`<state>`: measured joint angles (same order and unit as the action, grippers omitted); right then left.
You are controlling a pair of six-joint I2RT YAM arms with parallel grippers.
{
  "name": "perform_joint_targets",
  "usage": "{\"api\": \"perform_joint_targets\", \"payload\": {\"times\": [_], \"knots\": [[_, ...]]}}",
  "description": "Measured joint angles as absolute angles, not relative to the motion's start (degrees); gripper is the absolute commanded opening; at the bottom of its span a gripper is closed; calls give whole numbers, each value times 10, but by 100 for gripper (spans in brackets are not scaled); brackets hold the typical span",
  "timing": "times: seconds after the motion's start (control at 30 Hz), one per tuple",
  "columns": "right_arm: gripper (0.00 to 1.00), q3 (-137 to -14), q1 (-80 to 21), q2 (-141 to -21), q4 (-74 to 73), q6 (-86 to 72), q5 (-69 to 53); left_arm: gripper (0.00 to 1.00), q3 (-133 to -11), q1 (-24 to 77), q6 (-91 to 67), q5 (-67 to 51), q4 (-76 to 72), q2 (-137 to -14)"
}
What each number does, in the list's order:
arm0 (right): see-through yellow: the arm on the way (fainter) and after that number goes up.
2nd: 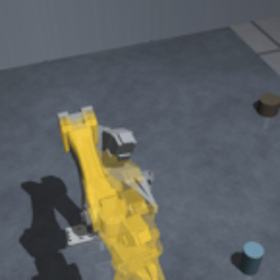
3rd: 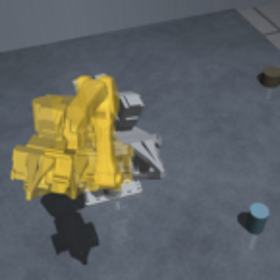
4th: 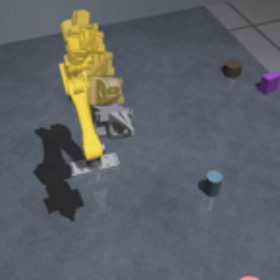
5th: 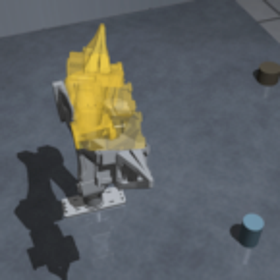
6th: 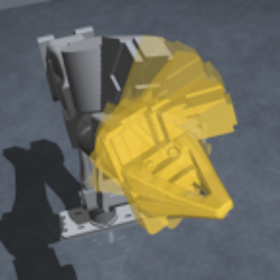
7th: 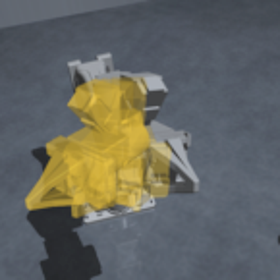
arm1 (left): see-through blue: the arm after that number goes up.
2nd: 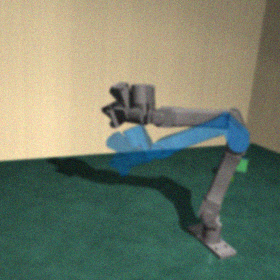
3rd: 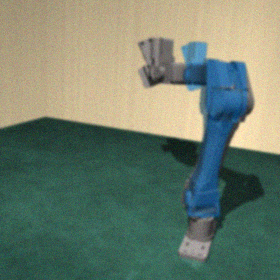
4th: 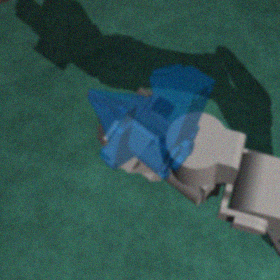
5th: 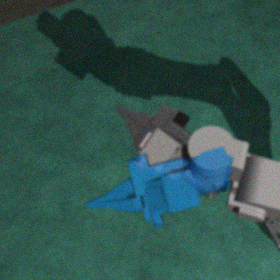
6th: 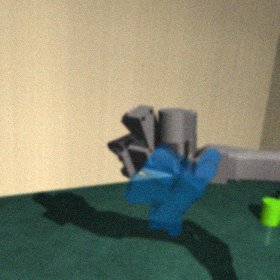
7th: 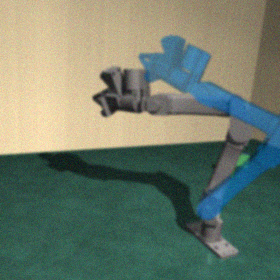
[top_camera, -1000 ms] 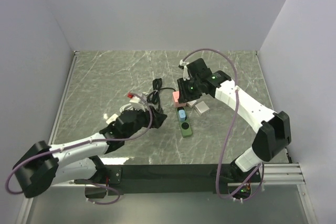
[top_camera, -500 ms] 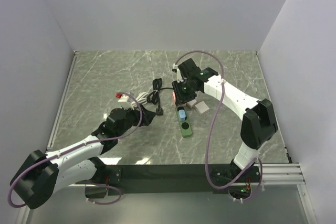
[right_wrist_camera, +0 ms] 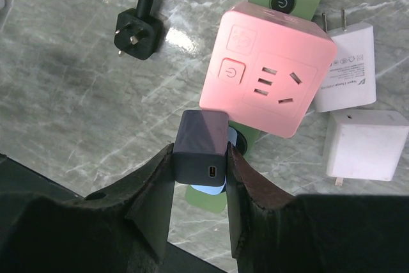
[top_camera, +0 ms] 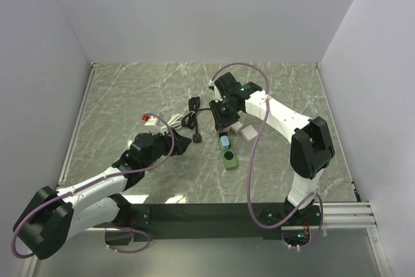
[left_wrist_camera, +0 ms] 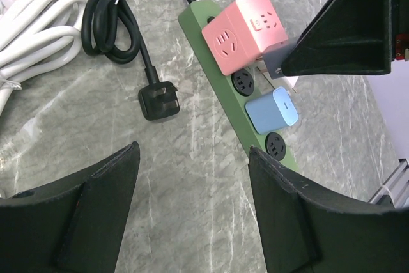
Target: Insert the plug
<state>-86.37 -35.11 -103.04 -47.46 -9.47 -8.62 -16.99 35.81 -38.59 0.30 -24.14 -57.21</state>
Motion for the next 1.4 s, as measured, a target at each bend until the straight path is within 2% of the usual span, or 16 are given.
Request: {"api": "perform_joint_targets", "payload": {"times": [1.4], "knots": [[0, -818, -359, -1025, -464, -106, -38, 75, -169, 353, -386, -32, -246, -588]]}}
